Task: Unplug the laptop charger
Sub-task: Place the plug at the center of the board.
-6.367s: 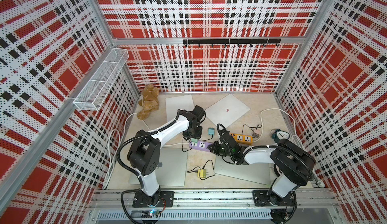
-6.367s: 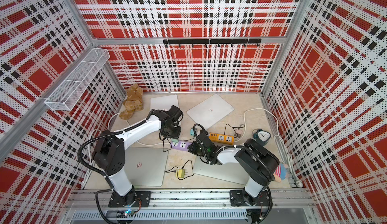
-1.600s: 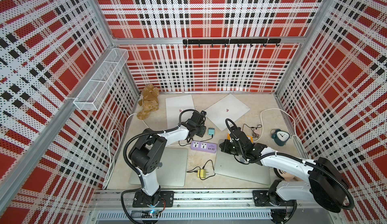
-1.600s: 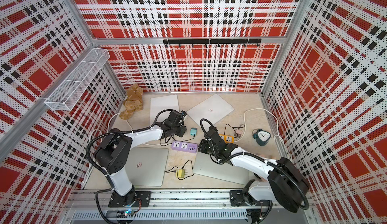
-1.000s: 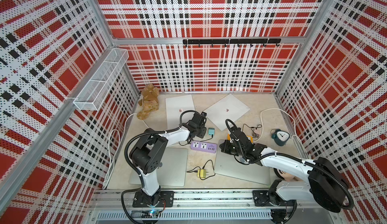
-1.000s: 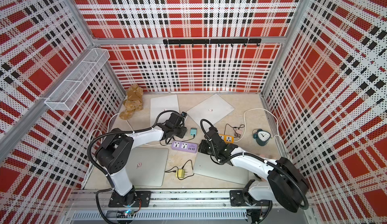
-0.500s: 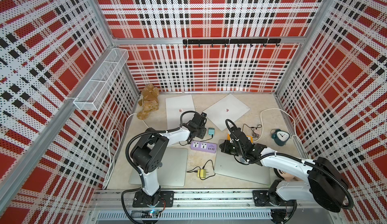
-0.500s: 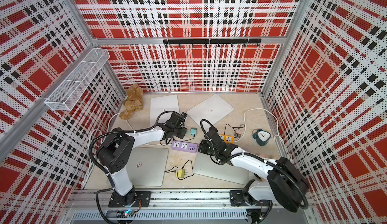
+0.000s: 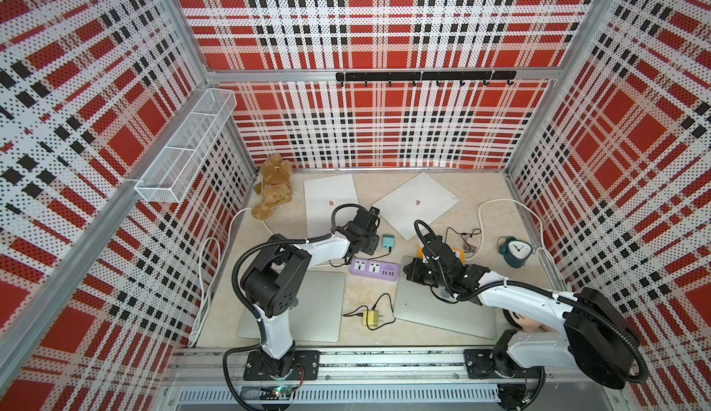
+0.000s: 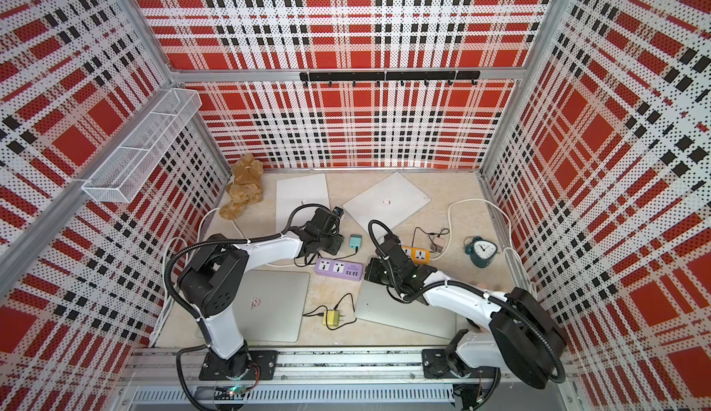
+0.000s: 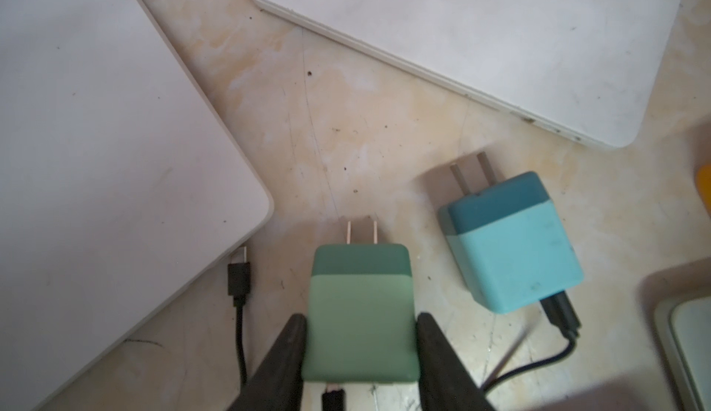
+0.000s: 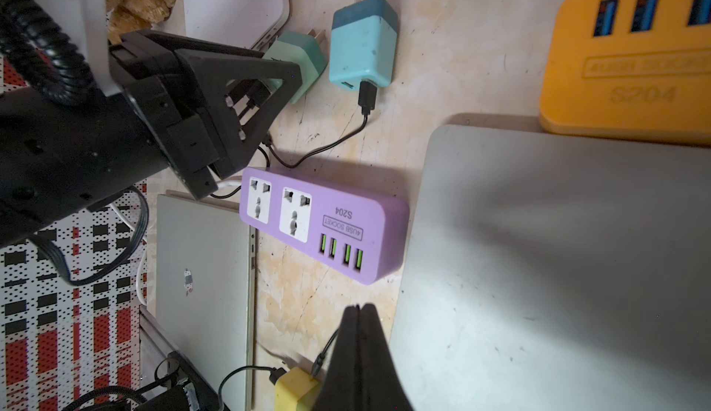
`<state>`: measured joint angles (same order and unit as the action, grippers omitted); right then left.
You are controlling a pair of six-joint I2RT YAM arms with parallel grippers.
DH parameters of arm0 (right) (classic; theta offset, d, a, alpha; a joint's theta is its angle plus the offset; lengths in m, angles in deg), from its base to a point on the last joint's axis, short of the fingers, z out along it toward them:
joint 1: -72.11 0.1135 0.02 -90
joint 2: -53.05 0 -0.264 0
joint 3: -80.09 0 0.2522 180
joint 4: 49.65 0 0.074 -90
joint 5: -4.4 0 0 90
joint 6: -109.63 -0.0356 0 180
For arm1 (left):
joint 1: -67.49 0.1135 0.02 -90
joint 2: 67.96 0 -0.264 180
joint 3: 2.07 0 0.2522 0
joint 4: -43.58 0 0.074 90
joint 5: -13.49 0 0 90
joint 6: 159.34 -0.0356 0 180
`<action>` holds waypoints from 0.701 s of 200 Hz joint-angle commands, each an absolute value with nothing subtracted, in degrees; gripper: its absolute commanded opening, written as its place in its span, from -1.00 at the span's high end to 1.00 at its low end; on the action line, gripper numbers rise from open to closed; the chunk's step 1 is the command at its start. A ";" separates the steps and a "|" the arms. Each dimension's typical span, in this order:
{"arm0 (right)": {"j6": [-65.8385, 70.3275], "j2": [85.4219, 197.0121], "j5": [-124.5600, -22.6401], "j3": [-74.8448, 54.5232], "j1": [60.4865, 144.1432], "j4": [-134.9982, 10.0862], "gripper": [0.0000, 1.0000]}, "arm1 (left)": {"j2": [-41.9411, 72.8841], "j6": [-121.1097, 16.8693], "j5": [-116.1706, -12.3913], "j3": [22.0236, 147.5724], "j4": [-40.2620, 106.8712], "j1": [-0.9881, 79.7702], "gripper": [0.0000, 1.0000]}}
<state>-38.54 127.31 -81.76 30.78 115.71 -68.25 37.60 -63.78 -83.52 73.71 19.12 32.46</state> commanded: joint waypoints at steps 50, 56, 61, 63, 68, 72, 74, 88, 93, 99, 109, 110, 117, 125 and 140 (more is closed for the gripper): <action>-39.08 127.69 -81.91 31.43 115.35 -67.09 1.00 | 39.10 -63.35 -84.10 72.11 15.76 32.16 0.24; -39.05 127.76 -81.91 31.50 115.35 -67.04 1.00 | 38.93 -63.41 -84.10 72.16 15.76 32.15 0.23; -39.13 127.76 -81.91 31.52 115.35 -67.01 1.00 | 38.92 -63.37 -84.18 72.18 15.75 32.12 0.23; -39.09 127.76 -81.91 31.52 115.35 -66.94 1.00 | 38.83 -63.39 -84.21 72.21 15.76 32.15 0.23; -39.14 127.76 -81.86 31.54 115.35 -66.96 1.00 | 38.83 -63.37 -84.25 72.21 15.76 32.16 0.22; -39.19 127.76 -81.84 31.61 115.35 -66.84 1.00 | 38.76 -63.41 -84.29 72.25 15.63 32.14 0.22; -39.17 127.76 -81.82 31.61 115.35 -66.84 1.00 | 38.75 -63.40 -84.37 72.29 15.66 32.09 0.22; -39.17 127.71 -81.82 31.56 115.35 -66.88 1.00 | 38.49 -63.50 -84.62 72.30 15.54 32.11 0.17; -39.23 127.79 -81.82 31.59 115.38 -66.87 1.00 | 38.41 -63.46 -84.61 72.30 15.58 32.15 0.15; -39.21 127.76 -81.85 31.57 115.37 -66.90 1.00 | 38.24 -63.48 -84.79 72.25 15.58 32.11 0.14; -39.12 127.84 -81.82 31.60 115.36 -66.89 1.00 | 37.98 -63.45 -84.95 72.25 15.58 32.07 0.13; -39.10 127.84 -81.82 31.61 115.36 -66.86 1.00 | 37.92 -63.50 -84.95 72.25 15.58 32.07 0.13; -39.14 127.93 -81.74 31.54 115.35 -66.82 1.00 | 37.69 -63.52 -85.03 72.33 15.58 32.07 0.10; -39.12 128.06 -81.69 31.53 115.35 -66.71 1.00 | 37.49 -63.47 -85.13 72.39 15.58 32.01 0.06; -39.16 128.24 -81.51 31.56 115.35 -66.51 1.00 | 37.34 -63.45 -85.29 72.34 15.58 32.03 0.02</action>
